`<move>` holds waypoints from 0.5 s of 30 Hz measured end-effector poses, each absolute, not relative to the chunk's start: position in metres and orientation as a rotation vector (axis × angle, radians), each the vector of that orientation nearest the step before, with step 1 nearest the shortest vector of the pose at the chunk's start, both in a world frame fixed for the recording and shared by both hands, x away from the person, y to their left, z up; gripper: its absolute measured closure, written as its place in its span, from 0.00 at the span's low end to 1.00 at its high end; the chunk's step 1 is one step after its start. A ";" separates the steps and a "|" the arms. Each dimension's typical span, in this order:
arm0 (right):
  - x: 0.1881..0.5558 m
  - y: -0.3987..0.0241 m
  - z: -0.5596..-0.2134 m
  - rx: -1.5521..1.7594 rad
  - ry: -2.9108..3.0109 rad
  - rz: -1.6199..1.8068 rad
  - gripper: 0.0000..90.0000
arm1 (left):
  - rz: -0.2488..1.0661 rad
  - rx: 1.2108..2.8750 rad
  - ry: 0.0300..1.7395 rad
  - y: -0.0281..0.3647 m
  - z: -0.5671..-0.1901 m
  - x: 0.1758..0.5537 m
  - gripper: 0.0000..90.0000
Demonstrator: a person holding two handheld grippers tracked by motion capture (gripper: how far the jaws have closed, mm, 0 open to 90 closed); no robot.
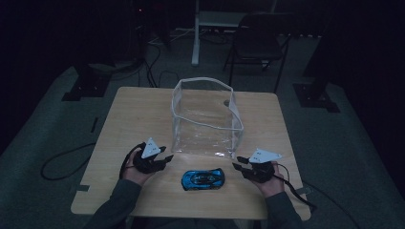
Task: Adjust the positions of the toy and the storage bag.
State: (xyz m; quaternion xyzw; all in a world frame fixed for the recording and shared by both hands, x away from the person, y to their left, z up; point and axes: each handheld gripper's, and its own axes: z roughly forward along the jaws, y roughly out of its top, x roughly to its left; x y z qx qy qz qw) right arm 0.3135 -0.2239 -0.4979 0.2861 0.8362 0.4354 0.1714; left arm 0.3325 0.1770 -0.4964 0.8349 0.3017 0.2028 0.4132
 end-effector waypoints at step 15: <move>0.290 -0.193 -0.517 0.682 2.556 1.237 0.59 | 0.349 2.175 0.582 0.146 -0.515 0.291 0.44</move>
